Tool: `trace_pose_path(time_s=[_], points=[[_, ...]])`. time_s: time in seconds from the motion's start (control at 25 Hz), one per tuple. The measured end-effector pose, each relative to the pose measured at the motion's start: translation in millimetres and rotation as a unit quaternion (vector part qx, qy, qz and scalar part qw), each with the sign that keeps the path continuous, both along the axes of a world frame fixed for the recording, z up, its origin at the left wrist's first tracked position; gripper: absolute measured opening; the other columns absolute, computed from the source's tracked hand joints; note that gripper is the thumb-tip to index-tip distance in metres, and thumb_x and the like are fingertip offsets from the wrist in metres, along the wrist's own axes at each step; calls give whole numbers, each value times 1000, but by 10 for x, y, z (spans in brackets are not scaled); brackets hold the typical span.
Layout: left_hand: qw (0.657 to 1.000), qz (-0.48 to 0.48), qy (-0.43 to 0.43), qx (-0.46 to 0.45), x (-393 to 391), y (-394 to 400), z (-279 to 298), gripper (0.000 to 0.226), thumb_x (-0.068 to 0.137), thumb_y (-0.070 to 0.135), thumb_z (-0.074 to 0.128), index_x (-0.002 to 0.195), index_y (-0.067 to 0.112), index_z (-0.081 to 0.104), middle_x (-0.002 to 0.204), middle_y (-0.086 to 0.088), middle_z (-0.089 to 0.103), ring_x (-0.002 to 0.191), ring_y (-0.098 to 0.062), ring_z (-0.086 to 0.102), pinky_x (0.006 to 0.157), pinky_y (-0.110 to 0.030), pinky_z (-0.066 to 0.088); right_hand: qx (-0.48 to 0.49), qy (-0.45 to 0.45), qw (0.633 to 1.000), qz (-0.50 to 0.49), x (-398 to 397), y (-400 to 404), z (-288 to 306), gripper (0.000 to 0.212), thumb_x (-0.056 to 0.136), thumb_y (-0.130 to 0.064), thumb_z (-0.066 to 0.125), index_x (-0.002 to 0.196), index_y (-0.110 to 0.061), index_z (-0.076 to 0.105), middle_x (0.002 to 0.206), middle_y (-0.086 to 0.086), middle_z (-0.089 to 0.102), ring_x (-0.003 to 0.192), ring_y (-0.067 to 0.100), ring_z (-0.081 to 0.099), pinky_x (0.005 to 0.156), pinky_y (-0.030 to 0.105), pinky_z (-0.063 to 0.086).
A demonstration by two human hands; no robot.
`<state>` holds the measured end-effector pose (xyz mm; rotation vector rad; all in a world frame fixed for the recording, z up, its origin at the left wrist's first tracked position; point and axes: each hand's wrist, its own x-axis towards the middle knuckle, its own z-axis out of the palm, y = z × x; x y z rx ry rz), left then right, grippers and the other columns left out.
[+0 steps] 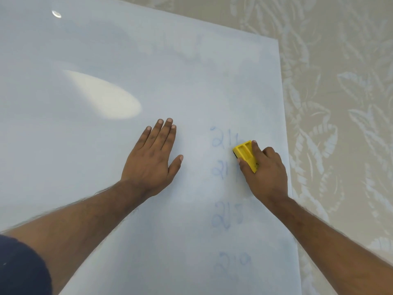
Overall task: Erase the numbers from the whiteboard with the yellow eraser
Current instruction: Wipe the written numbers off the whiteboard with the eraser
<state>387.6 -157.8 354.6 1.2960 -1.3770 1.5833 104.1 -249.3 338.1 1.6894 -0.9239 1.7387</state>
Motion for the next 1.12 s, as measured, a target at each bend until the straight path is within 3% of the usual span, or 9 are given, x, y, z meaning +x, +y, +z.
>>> trace_pose_path(time_s=[0.16,0.44,0.8,1.12], points=[[1000,16,6,0,64,-141,-18,71,104,49,24,161,5,20,170,-9,16,158,-24,14,128,-40,9,-30,-2,999,43,39,-107,118,60,93,-42,59,143,-12,46,88,1,41,83,20,43,70,36,43],[1000,24,7,-11,68,-179,-21,72,104,49,25,161,6,17,171,-7,12,158,-21,10,128,-39,8,-83,3,993,86,378,-111,671,65,86,-45,54,141,-11,48,89,0,39,86,27,47,74,39,44],[999,25,23,-15,52,-184,-101,70,105,49,24,161,7,20,170,-7,15,158,-21,13,128,-39,10,-138,147,978,55,114,-227,-31,61,91,-48,48,139,-11,51,84,1,44,74,21,43,63,36,44],[999,23,28,-22,38,-206,-143,70,105,48,26,161,7,18,171,-6,13,158,-21,12,128,-39,10,-128,58,988,71,376,-178,670,63,89,-46,52,139,-8,51,92,10,50,82,30,50,72,42,47]])
